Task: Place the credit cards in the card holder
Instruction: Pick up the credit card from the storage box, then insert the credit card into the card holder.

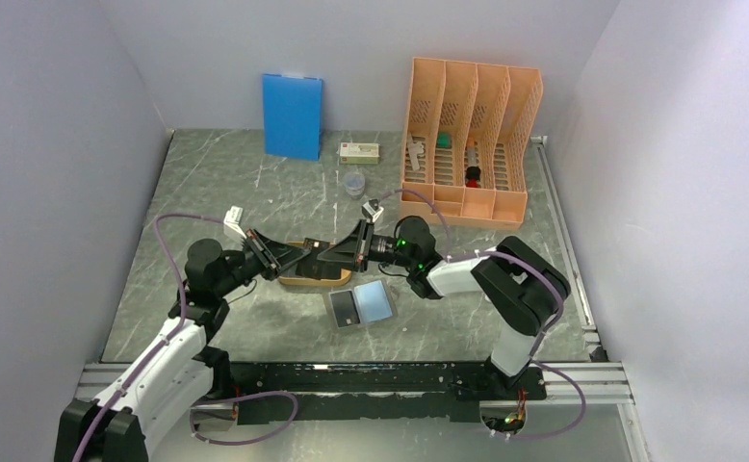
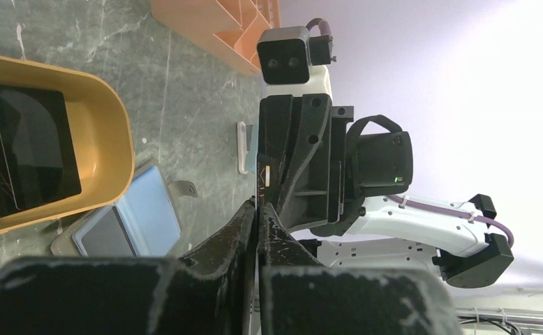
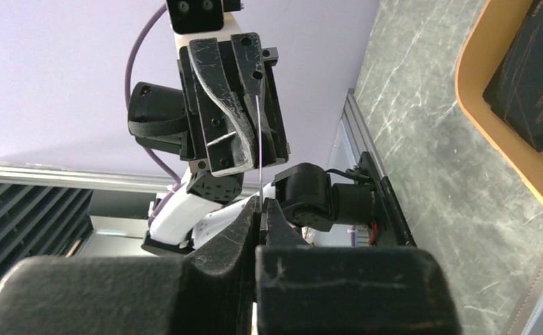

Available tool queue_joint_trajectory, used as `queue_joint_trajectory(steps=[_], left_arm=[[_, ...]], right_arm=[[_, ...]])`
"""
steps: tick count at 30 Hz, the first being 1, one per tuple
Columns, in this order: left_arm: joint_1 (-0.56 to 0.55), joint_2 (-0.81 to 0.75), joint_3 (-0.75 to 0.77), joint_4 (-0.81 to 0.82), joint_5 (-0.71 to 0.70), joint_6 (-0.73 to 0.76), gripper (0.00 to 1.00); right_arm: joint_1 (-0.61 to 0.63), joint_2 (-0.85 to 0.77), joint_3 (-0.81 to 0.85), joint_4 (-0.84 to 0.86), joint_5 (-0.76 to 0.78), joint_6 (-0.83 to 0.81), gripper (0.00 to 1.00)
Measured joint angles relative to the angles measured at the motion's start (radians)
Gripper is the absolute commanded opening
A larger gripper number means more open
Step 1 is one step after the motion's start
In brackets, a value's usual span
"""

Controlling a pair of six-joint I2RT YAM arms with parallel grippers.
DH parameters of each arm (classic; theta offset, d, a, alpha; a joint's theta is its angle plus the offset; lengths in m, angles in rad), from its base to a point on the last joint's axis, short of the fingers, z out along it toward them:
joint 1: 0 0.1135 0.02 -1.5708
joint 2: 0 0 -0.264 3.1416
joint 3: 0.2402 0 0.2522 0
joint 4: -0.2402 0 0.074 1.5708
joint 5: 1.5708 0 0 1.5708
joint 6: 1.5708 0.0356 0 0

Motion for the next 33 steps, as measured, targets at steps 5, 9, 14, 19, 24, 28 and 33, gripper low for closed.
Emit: queue_joint_trajectory(steps=[5,9,14,19,24,28,33], left_arm=[[-0.002,-0.002,0.080,-0.209,-0.021,0.140,0.50],[-0.002,-0.027,0.208,-0.466,-0.105,0.329,0.64],[-0.061,-0.106,0.237,-0.661,-0.203,0.461,0.79],[-0.356,-0.111,0.192,-0.703,-0.346,0.441,0.76],[-0.681,0.001,0.172,-0.710,-0.544,0.369,0.74],[-0.814,0.126,0.188,-0.705,-0.665,0.332,0.73],[-0.868,0.289,0.249,-0.703,-0.782,0.311,0.73]], right_arm=[[0.001,-0.100,-0.004,-0.158,0.010,-0.100,0.00],[0.000,-0.320,0.063,-0.595,0.101,-0.368,0.00],[-0.006,-0.519,0.113,-1.013,0.257,-0.651,0.00],[-0.008,-0.577,0.024,-1.255,0.352,-0.770,0.00],[-0.009,-0.581,-0.062,-1.355,0.399,-0.782,0.00],[-0.011,-0.592,-0.089,-1.366,0.438,-0.773,0.00],[-0.014,-0.664,-0.135,-1.379,0.481,-0.747,0.00]])
